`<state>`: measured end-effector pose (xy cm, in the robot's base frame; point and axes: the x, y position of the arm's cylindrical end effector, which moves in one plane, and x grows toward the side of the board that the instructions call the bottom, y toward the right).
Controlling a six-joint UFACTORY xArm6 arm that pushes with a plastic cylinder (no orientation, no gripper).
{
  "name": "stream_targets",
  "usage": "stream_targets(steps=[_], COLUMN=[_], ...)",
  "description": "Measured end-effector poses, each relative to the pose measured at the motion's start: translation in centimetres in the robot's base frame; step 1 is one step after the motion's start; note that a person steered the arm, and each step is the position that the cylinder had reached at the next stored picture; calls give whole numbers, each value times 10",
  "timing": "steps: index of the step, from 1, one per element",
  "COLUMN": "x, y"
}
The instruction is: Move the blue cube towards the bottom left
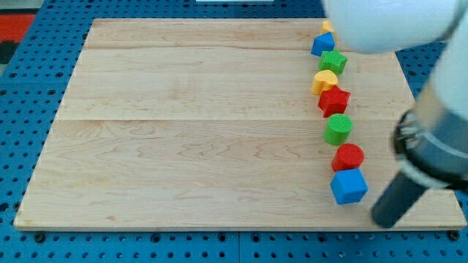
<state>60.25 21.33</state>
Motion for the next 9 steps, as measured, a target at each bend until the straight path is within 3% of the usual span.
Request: stream_targets(steps=[1, 2, 3, 4, 5, 6, 8, 9], x=[-26, -39, -41, -8, 8, 0, -50, -53], y=[3, -73, -91, -65, -88, -165, -253, -301])
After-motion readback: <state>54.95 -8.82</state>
